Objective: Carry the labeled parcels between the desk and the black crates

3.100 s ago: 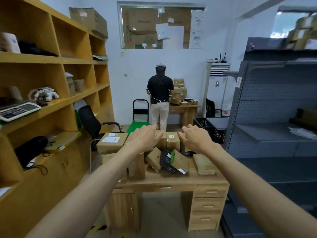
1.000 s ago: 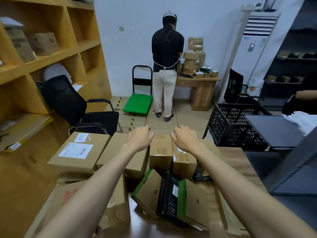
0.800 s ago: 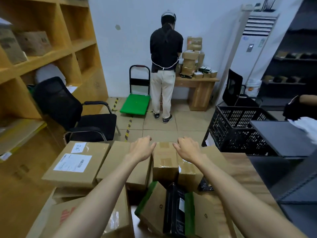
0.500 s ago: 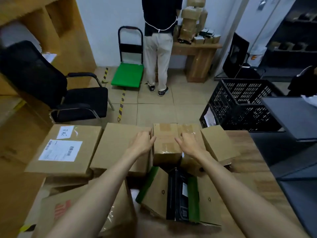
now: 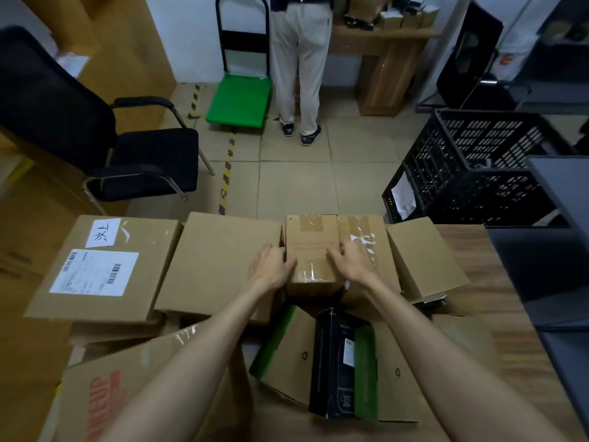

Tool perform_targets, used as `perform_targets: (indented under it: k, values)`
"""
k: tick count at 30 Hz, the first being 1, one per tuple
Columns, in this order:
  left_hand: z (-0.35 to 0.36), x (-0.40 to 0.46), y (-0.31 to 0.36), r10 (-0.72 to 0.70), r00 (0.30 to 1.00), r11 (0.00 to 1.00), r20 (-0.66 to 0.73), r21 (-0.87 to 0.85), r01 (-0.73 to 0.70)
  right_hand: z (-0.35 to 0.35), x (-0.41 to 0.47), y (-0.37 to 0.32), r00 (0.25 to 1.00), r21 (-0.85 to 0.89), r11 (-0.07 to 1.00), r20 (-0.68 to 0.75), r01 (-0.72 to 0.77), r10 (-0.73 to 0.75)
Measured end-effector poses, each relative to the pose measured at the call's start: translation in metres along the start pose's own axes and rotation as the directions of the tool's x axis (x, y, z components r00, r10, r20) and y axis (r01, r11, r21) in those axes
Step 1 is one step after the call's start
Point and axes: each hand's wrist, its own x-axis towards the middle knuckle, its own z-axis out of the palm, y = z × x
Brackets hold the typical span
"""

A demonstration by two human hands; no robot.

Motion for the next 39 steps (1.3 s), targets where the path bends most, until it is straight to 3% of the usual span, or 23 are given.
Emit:
perform_targets:
  k: [5, 11, 16, 21, 24, 30, 39]
  values:
    - [0.002, -0.004, 0.006, -0.038, 0.999, 0.979, -0.027, -0.2, 0.032, 0.0, 0.002, 0.001, 1.0, 0.052, 0.999, 0.03, 0.003, -0.005]
    - [-0.023, -0.027, 0.039, 0.008, 0.993, 0.909, -0.114, -0.413, -0.055, -0.029, -0.017, -0.019, 0.999, 0.291, 0.956, -0.019, 0.034, -0.03]
    - [-0.069, -0.053, 0.08, 0.133, 0.945, 0.851, -0.299, -0.454, -0.263, -0.078, -0.028, -0.039, 0.986, 0.421, 0.895, -0.13, 0.15, -0.105]
    - [-0.099, -0.076, 0.124, 0.221, 0.861, 0.805, -0.457, -0.413, -0.426, -0.13, -0.033, -0.046, 0.949, 0.42, 0.867, -0.271, 0.269, -0.163]
    - [-0.095, -0.087, 0.142, 0.259, 0.83, 0.772, -0.495, -0.41, -0.485, -0.146, -0.017, -0.023, 0.941, 0.394, 0.868, -0.268, 0.302, -0.206]
    - [-0.041, -0.097, 0.145, 0.277, 0.869, 0.745, -0.41, -0.479, -0.463, -0.157, -0.064, 0.009, 0.925, 0.365, 0.866, -0.298, 0.341, -0.238]
    - [0.021, -0.111, 0.143, 0.119, 0.943, 0.651, -0.312, -0.693, -0.311, -0.137, -0.087, 0.085, 0.952, 0.621, 0.733, -0.277, 0.278, -0.126]
